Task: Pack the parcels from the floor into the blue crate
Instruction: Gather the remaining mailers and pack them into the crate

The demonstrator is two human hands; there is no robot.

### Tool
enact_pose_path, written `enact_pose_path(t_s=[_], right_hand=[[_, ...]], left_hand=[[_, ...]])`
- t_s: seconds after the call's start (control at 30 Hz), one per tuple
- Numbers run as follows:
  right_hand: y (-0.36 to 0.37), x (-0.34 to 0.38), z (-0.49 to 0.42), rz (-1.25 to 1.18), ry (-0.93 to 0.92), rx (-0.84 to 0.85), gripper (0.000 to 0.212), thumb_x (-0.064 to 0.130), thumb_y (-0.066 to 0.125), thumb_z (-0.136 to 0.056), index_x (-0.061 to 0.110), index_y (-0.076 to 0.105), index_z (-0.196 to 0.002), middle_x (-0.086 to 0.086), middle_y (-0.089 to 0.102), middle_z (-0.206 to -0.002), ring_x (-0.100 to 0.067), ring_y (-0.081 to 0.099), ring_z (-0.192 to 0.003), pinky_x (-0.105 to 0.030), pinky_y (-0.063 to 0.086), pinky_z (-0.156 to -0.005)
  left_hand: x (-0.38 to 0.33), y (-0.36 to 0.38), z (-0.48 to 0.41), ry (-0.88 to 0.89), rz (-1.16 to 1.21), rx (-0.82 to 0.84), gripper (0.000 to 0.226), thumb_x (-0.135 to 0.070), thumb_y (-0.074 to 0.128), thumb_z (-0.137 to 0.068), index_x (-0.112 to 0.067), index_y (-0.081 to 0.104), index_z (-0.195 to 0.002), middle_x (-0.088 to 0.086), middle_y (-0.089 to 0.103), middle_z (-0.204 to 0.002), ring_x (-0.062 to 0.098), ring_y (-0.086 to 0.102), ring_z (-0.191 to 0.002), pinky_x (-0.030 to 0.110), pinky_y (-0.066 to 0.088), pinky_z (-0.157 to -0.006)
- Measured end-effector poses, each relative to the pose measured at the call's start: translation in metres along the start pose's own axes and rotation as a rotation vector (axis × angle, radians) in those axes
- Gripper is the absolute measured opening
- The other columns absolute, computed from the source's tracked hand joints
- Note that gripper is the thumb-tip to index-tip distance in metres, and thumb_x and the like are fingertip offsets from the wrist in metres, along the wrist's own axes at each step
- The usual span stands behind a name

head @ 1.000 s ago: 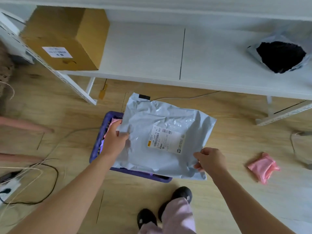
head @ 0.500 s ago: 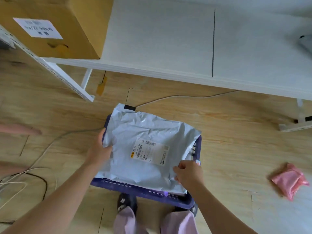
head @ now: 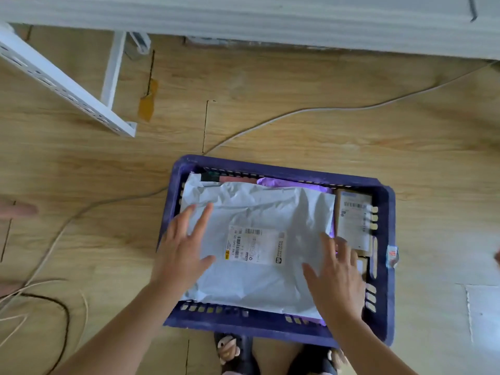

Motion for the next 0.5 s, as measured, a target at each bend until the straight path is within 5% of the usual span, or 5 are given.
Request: enact_pose_path(t_s=[0.1, 0.2, 0.3, 0.5], right_hand=[[0.022, 0.028, -0.008, 0.175, -0.273, 0.019, 0.124, 0.044, 0.09, -0.04, 0.025, 0.028, -0.145, -0.017, 0.031, -0.149, -0.035, 0.041, -0.133, -0.049, 0.04, -0.101], [0.042, 0.037, -0.026, 0.231, -0.29, 0.154, 0.131, 0.048, 0.081, -0.061, 0.034, -0.017, -0.146, -0.014, -0.018, -0.156, -0.034, 0.0, -0.145, -0.052, 0.013, -0.116], [0.063, 0.029, -0.042, 0.251, -0.201, 0.309, 0.125, 0.039, 0.071, -0.076, 0.033, -0.04, -0.134, -0.012, -0.038, -0.148, -0.031, -0.019, -0.144, -0.048, 0.0, -0.119], [0.098, 0.027, -0.058, 0.289, -0.155, 0.312, 0.134, 0.05, 0.073, -0.071, 0.028, -0.043, -0.133, -0.015, -0.035, -0.149, -0.032, -0.019, -0.144, -0.051, 0.001, -0.116]], left_hand=[[-0.017, 0.017, -0.02, 0.184, -0.217, 0.09, 0.144, -0.058, 0.085, -0.04, -0.034, -0.009, -0.147, 0.009, -0.005, -0.156, 0.033, 0.0, -0.143, 0.061, 0.03, -0.103], [-0.01, 0.04, -0.04, 0.125, -0.309, 0.287, 0.143, -0.062, 0.076, -0.057, -0.038, -0.047, -0.126, 0.005, -0.051, -0.139, 0.033, -0.037, -0.133, 0.062, 0.003, -0.111], [-0.002, 0.057, -0.054, 0.097, -0.331, 0.362, 0.142, -0.064, 0.074, -0.058, -0.036, -0.049, -0.124, 0.007, -0.054, -0.137, 0.035, -0.041, -0.129, 0.062, -0.005, -0.109], [0.009, 0.08, -0.068, 0.114, -0.351, 0.375, 0.142, -0.069, 0.072, -0.055, -0.037, -0.049, -0.124, 0.006, -0.057, -0.132, 0.035, -0.044, -0.127, 0.06, -0.016, -0.101]])
Point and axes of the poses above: each hand's wrist, its own z-axis away from the middle knuckle, its own y-axis out of the palm, x = y × z, the point moved 5 cm from there along -z, towards the middle knuckle
